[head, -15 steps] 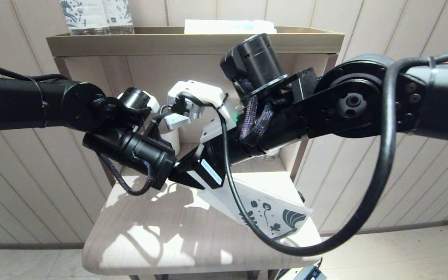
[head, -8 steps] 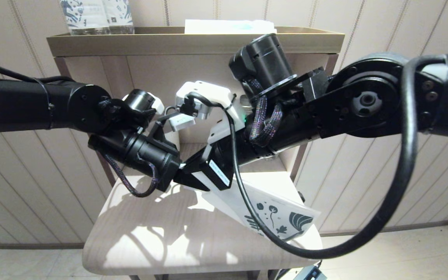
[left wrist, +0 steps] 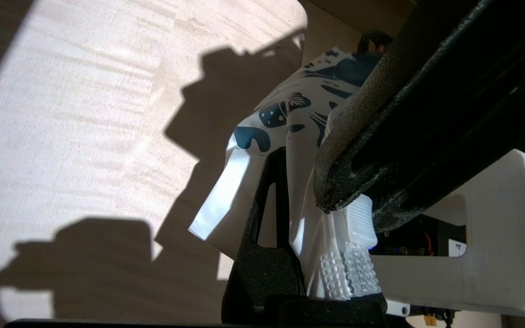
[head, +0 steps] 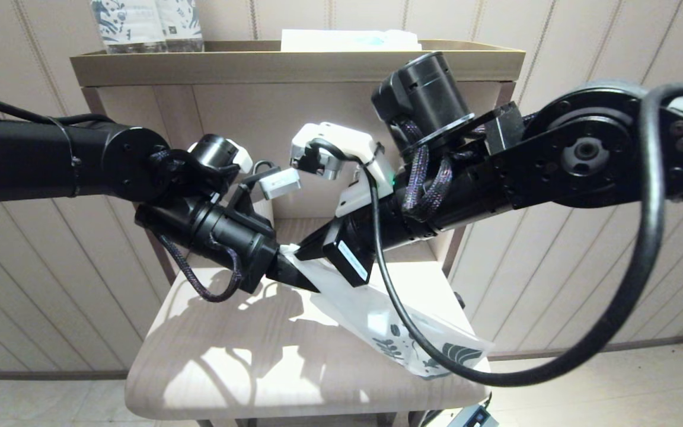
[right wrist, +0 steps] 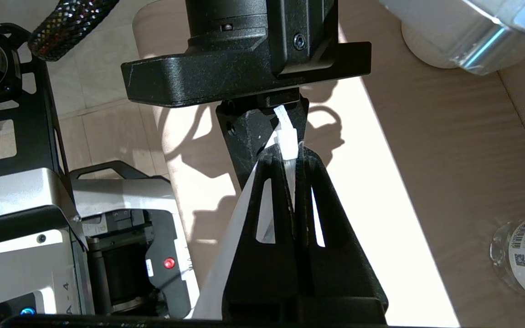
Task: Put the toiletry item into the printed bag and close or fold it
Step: Close the strorage bag and place it on the desk
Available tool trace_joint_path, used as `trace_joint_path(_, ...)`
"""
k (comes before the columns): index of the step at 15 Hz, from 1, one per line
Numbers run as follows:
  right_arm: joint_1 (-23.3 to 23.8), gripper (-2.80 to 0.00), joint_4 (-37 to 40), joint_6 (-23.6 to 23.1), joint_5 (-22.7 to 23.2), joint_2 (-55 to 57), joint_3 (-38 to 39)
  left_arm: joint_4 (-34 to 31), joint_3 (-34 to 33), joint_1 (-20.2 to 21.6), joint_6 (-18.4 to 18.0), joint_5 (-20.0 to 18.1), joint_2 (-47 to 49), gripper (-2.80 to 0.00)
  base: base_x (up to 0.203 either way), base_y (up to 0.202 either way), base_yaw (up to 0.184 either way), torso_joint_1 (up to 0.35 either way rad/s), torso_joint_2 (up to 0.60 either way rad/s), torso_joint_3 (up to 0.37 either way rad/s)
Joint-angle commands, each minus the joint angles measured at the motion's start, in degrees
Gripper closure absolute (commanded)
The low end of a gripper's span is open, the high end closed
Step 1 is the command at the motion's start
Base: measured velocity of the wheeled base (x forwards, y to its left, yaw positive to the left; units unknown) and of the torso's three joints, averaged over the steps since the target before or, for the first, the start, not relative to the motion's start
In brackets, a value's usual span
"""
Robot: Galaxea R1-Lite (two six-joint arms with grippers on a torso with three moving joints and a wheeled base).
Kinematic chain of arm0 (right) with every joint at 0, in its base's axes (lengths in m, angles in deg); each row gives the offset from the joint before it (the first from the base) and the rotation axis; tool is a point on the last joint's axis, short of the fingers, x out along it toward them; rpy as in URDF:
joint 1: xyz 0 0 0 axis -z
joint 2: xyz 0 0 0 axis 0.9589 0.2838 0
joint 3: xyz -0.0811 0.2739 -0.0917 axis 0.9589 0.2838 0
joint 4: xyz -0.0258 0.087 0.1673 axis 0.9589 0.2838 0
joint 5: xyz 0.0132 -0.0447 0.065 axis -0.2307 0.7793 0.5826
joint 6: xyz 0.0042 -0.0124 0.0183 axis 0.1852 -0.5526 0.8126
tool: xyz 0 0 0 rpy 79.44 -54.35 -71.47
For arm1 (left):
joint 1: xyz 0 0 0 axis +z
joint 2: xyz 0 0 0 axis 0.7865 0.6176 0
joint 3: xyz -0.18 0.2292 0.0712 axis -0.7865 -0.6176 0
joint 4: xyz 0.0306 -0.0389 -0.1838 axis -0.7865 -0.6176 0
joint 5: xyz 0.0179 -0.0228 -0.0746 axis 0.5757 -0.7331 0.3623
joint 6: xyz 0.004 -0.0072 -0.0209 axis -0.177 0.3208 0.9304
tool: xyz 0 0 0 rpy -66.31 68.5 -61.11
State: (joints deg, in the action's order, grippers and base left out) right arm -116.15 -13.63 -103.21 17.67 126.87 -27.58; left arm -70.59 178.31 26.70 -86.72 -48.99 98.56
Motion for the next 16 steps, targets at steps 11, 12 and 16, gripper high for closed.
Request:
trace_joint_path(11, -0.7, 0.00, 0.3, 0.2, 0.5, -4.1, 2.4, -0.2, -0.2, 1.0, -0.3, -0.1, -2.4, 0.00, 0.000, 0.000, 0.000, 0.000, 0.00, 0.000)
trace_joint_path(12, -0.7, 0.00, 0.3, 0.3, 0.5, -4.2, 2.4, -0.2, -0.2, 1.2, -0.3, -0.2, -2.7, 0.00, 0.000, 0.000, 0.000, 0.000, 0.00, 0.000)
trace_joint_path(16, -1.4, 0.00, 0.2, 0.3, 0.5, -4.2, 1.9, -0.2, -0.8, 1.2, -0.3, -0.3, -3.0, 0.00, 0.000, 0.000, 0.000, 0.000, 0.00, 0.000)
